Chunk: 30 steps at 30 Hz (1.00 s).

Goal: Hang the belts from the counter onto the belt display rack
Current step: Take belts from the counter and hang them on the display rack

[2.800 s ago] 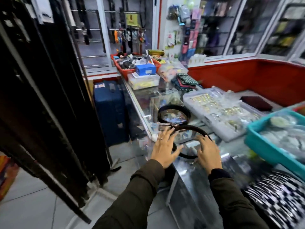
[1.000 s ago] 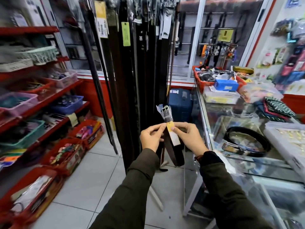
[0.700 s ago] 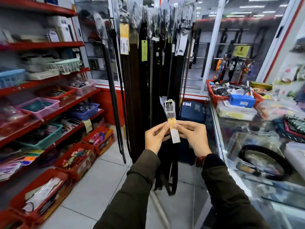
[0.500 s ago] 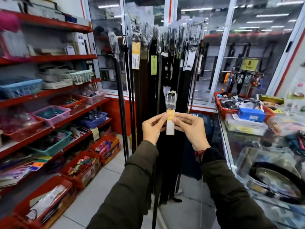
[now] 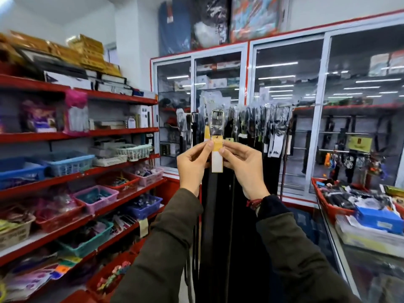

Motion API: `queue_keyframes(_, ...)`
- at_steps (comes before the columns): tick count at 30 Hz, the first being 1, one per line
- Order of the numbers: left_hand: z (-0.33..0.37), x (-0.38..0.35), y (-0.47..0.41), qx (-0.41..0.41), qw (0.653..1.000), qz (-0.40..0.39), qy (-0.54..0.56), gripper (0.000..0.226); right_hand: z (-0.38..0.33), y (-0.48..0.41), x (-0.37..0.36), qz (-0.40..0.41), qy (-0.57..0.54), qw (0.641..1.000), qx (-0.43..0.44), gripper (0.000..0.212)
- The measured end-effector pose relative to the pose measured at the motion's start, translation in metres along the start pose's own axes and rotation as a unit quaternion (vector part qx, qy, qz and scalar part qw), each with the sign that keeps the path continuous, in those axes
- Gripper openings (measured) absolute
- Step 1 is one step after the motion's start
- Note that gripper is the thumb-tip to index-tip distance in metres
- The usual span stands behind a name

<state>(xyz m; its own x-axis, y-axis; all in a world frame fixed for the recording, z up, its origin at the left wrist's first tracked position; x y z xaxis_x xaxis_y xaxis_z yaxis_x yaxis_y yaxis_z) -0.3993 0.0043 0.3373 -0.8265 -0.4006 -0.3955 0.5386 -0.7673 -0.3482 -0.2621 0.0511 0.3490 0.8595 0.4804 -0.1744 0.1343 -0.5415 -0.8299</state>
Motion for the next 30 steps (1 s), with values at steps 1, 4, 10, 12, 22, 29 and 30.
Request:
queue_keyframes(1,0.010,0.000,-0.005,-0.008,1.000,0.003,0.000,0.023,-0.003,-0.009,-0.006,-0.002,-0.004,1.000,0.006,0.021)
queue_keyframes(4,0.033,0.000,-0.022,-0.011,1.000,0.011,-0.006,0.025,-0.008,-0.035,-0.021,-0.008,0.003,1.000,0.012,0.022)
queue_keyframes(10,0.047,0.001,-0.047,0.029,1.000,0.009,0.007,0.023,-0.007,-0.062,-0.033,-0.002,0.016,1.000,-0.016,0.025)
queue_keyframes(12,0.045,0.002,-0.051,0.039,0.999,0.010,0.013,0.021,-0.004,-0.064,-0.034,0.000,0.016,1.000,-0.027,0.026)
queue_keyframes(22,0.019,0.002,-0.064,0.075,0.997,0.021,-0.009,0.022,0.025,-0.060,-0.024,0.019,0.041,0.997,-0.060,0.019)
queue_keyframes(29,-0.002,-0.012,-0.038,-0.164,0.911,0.101,-0.365,0.048,0.047,-0.040,0.001,0.016,0.254,0.967,-0.012,0.027)
queue_keyframes(30,-0.009,-0.013,-0.030,-0.194,0.889,0.117,-0.397,0.051,0.048,-0.033,0.006,0.018,0.275,0.961,0.000,0.028)
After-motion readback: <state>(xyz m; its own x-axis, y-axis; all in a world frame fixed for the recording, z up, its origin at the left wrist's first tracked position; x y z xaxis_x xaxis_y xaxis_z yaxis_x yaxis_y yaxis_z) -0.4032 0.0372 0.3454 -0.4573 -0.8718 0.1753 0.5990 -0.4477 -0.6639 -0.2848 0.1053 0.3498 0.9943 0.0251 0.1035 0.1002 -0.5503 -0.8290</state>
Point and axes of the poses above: each hand's wrist, its own y-axis away from the middle knuckle, its own x-axis out of the back of the hand, z = x × y, the point moved 5 cm from there along -y, towards the middle knuckle, and after that the axes turned 15 degrees about x, right-handed, at the moved point
